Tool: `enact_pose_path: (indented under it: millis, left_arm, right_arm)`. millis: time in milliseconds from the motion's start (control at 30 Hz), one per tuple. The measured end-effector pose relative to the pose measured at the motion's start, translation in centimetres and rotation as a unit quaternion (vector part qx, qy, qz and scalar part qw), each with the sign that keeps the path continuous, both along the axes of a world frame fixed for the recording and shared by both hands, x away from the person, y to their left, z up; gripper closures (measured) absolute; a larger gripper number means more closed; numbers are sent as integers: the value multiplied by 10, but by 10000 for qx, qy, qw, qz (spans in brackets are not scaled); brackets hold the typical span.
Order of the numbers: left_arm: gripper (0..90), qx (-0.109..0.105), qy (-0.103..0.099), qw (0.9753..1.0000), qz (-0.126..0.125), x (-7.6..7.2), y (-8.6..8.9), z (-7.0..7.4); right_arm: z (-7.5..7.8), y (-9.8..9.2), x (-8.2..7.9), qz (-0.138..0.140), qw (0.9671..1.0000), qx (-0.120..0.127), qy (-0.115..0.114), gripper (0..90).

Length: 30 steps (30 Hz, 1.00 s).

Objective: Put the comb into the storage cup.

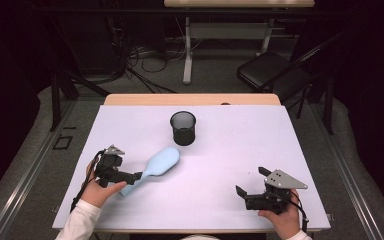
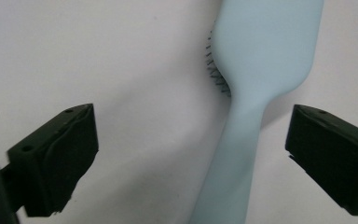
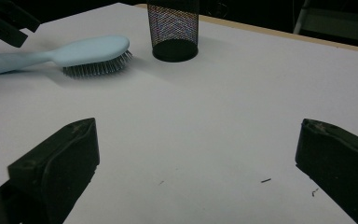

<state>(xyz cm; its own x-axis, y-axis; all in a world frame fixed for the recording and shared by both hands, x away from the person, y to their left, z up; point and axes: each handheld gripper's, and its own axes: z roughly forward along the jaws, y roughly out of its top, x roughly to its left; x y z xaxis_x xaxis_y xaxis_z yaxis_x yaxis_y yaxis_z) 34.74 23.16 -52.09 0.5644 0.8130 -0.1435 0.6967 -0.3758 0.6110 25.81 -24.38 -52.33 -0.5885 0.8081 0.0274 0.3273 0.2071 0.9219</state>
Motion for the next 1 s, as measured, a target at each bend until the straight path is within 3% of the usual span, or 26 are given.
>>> enact_pose_path:
  millis: [167, 367, 1000]
  left_arm:
    - [5, -35, -12, 10000, -43, -1, -2, 1]
    - [5, 178, -62, 9992, -343, -4, -9, 5]
    - [5, 250, -128, 9989, -370, -7, -15, 9]
  right_arm:
    - [0, 0, 0, 4, 10000, -8, -2, 0]
    - [0, 1, 0, 2, 10000, -14, -5, 0]
    - [-1, 2, 0, 27, 10000, -29, 12, 0]
